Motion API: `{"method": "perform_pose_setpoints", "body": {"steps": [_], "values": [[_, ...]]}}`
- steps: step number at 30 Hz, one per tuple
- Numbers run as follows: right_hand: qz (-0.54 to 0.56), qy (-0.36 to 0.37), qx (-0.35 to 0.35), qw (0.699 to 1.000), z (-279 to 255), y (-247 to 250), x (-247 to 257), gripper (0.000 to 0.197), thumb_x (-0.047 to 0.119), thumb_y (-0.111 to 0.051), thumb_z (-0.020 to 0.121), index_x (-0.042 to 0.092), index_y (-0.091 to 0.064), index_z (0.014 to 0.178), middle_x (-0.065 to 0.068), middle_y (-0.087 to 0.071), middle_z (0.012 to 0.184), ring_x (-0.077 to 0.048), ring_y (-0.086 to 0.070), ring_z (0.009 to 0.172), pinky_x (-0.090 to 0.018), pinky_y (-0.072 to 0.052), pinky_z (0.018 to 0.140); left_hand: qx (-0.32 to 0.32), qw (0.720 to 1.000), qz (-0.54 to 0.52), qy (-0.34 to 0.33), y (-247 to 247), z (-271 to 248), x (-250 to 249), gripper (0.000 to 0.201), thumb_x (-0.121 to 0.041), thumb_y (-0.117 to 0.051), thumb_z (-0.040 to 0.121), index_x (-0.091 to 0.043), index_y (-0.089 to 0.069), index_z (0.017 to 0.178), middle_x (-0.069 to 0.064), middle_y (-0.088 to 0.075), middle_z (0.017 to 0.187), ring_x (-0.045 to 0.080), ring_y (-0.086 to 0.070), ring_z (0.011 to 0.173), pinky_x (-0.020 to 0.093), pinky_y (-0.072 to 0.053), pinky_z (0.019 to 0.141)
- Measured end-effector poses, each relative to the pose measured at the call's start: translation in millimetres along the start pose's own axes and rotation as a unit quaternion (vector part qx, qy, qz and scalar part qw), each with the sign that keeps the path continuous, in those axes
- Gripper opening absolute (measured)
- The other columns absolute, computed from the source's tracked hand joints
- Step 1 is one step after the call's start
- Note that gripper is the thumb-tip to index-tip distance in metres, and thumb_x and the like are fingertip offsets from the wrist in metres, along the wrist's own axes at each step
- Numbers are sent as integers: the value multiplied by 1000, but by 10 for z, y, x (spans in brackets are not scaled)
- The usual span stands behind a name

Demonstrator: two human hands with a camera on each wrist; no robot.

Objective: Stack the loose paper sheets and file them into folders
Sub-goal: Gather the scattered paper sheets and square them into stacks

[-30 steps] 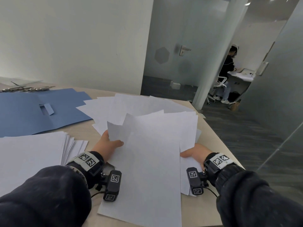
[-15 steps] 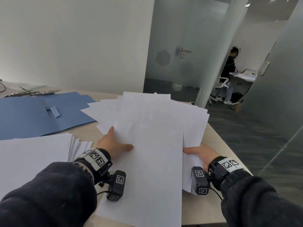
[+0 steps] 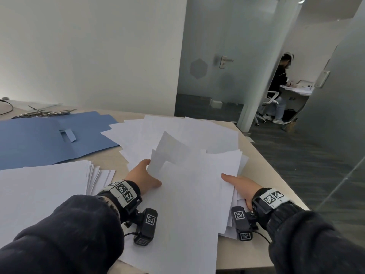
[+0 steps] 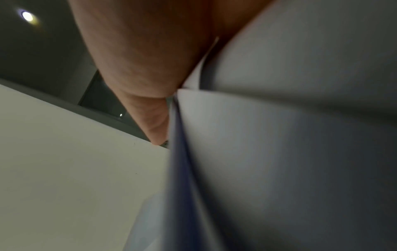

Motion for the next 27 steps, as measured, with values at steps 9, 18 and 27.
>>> {"method": "perform_pose_setpoints", "body": {"steps": [9,18,27], "values": [[-230,129,-107,959,-5,281,320,12,11,-61,92,13,-74,92,-8,-76,92,-31,-70,89,-31,-49,74,22,994,-97,46,-25,72,155,51,-10,-70,86,-24,-55,133,7,-72,103,30,-72,83,32,-56,51],[-93,67,-63,991,56,185,182,11,10,-59,97,15,-69,100,-13,-74,108,-35,-69,102,-47,-53,96,5,996,-83,29,-20,89,121,89,-17,-73,87,-34,-22,158,7,-66,125,30,-68,96,38,-59,70],[-1,65,-37,997,112,54,125,16,6,-58,99,17,-68,106,-14,-73,114,-37,-68,107,-56,-51,100,21,980,-169,107,-26,87,293,81,-17,-82,81,-28,-40,149,10,-56,126,34,-66,93,40,-57,54]]}}
Point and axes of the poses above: each hand's wrist, its own z-axis towards the middle knuckle, its own y-axis out of the back of the hand, x = y × z, the point moved 10 cm from there along z, towards the middle knuckle
